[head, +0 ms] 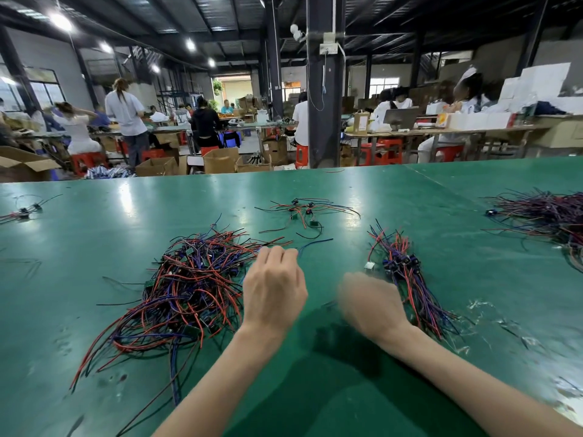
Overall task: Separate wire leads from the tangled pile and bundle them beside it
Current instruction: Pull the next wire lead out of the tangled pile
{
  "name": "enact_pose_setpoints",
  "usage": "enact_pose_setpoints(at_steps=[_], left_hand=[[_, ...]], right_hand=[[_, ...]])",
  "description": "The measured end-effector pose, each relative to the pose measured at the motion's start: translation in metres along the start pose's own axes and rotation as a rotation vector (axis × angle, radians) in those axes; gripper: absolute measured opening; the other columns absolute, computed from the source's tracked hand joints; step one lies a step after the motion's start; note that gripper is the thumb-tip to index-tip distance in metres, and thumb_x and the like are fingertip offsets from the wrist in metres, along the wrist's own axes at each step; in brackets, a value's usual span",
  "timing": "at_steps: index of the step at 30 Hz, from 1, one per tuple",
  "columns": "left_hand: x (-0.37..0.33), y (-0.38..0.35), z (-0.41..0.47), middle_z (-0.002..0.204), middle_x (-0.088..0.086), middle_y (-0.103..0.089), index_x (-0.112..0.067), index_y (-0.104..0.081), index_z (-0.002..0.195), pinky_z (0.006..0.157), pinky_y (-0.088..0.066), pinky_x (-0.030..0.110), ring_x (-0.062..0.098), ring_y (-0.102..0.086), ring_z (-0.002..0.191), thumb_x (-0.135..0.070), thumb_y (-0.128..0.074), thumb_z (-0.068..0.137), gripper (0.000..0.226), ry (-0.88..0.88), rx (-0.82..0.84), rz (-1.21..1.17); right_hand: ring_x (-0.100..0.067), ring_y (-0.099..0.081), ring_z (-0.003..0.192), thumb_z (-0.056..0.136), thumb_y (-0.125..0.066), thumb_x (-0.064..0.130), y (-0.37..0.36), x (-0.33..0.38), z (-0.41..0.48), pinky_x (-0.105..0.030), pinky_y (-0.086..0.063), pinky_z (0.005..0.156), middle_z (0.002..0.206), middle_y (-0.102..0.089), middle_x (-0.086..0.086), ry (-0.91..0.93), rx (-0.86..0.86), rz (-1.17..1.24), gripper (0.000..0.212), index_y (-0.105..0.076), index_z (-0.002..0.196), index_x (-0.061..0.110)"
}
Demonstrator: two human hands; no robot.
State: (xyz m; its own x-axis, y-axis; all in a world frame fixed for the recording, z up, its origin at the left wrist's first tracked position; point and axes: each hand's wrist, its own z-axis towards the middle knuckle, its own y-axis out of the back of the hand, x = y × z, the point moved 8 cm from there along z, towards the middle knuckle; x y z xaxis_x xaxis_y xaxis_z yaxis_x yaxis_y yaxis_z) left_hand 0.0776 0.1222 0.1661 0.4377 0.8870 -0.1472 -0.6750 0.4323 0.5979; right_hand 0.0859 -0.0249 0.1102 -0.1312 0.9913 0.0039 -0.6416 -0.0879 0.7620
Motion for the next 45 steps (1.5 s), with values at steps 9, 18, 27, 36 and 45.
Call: enact_pose_setpoints(at_steps=[9, 18, 27, 36, 45], left_hand=[[0.121, -0.029, -0.003, 0.133, 0.019, -0.046, -0.013, -0.046, 0.128, 0.100, -0.033, 0.045, 0.035, -0.038, 0.123, -0.036, -0.036, 0.097, 0.040, 0.559, 0.543, 0.325], [0.145, -0.050, -0.019, 0.135, 0.010, -0.045, -0.014, -0.059, 0.122, 0.102, -0.030, 0.045, 0.032, -0.036, 0.125, -0.039, -0.034, 0.097, 0.043, 0.589, 0.650, 0.387], [0.158, -0.048, -0.018, 0.119, 0.009, -0.061, -0.020, -0.061, 0.115, 0.098, -0.035, 0.041, 0.031, -0.048, 0.116, -0.039, -0.045, 0.094, 0.032, 0.615, 0.558, 0.387], [0.172, -0.032, -0.015, 0.092, 0.007, -0.072, -0.026, -0.076, 0.094, 0.088, -0.039, 0.036, 0.031, -0.054, 0.100, -0.020, -0.062, 0.080, 0.021, 0.700, 0.265, 0.111], [0.167, -0.004, 0.000, 0.076, -0.016, -0.064, -0.033, -0.071, 0.091, 0.091, -0.029, 0.039, 0.019, -0.053, 0.100, -0.027, -0.061, 0.085, 0.013, 0.718, -0.092, -0.131]], right_hand=[[-0.029, -0.056, 0.085, 0.082, -0.064, 0.031, -0.023, 0.005, -0.003, -0.036, -0.044, 0.063, 0.093, -0.057, -0.009, 0.036, 0.121, -0.084, 0.020, -0.062, 0.086, 0.011], [-0.026, -0.059, 0.086, 0.097, -0.038, 0.044, -0.033, -0.004, -0.003, -0.038, -0.039, 0.081, 0.090, -0.066, -0.005, -0.028, 0.269, -0.088, 0.042, -0.066, 0.086, 0.014], [-0.026, -0.067, 0.087, 0.094, -0.042, 0.034, -0.013, -0.031, 0.005, -0.030, -0.032, 0.065, 0.088, -0.070, -0.003, -0.226, 0.314, -0.242, 0.036, -0.071, 0.084, 0.014], [-0.025, -0.066, 0.086, 0.091, -0.046, 0.027, -0.022, -0.009, 0.000, -0.031, -0.030, 0.066, 0.089, -0.070, -0.002, -0.116, 0.333, -0.215, 0.027, -0.070, 0.084, 0.016], [-0.020, -0.045, 0.028, 0.042, -0.088, 0.020, -0.014, 0.024, -0.008, -0.023, -0.034, 0.038, 0.037, -0.048, -0.001, 0.075, 0.141, -0.152, 0.040, -0.049, 0.036, 0.015]])
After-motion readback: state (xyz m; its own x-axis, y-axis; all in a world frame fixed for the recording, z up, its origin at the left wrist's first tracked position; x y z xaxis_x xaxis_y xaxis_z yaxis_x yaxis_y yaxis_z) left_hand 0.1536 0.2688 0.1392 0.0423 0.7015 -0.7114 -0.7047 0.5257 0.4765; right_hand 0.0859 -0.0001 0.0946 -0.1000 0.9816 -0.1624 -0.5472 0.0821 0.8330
